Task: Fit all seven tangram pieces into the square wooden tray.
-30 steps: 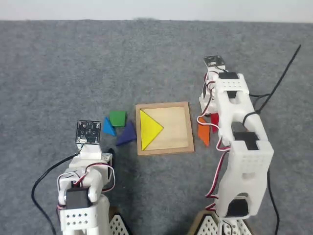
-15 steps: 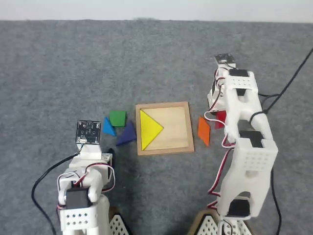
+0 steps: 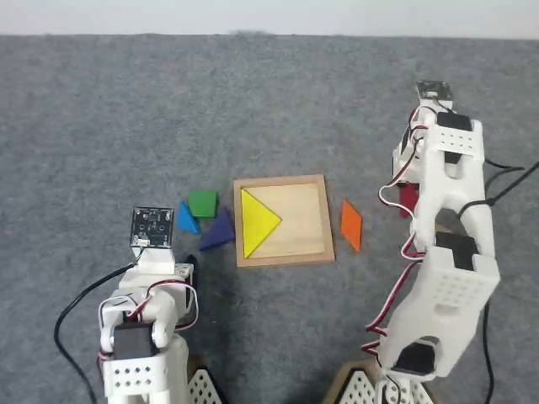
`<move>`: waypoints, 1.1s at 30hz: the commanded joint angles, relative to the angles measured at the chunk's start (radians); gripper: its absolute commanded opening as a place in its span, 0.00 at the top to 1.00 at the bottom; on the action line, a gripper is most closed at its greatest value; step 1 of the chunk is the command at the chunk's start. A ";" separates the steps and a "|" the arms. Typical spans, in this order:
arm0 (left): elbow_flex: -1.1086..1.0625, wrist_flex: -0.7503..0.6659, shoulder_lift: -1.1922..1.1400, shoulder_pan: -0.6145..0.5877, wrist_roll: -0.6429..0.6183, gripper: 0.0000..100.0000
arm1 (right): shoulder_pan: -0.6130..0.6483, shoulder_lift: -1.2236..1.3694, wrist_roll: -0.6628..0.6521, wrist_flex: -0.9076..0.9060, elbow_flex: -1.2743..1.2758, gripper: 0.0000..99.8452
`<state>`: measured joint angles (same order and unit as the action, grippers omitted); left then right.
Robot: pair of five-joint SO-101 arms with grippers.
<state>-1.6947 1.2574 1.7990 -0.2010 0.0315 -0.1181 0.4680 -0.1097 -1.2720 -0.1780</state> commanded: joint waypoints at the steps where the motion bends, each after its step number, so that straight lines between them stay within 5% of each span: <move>1: 0.012 0.000 0.011 0.006 0.009 0.85 | 0.002 -0.085 -0.052 -0.039 -0.038 0.99; 11: 0.012 0.000 0.011 0.006 0.009 0.85 | 0.067 -0.125 -0.060 -0.127 -0.092 0.99; 24: 0.012 0.000 0.011 0.006 0.009 0.85 | 0.601 -0.219 -0.060 -0.182 -0.127 0.99; 33: 0.012 0.000 0.011 0.006 0.009 0.85 | 0.713 -0.018 -0.071 -0.012 -0.138 0.99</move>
<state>-1.6947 1.2574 1.7990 -0.2010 0.0315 0.5769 0.4496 -0.1542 -1.3211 -0.2547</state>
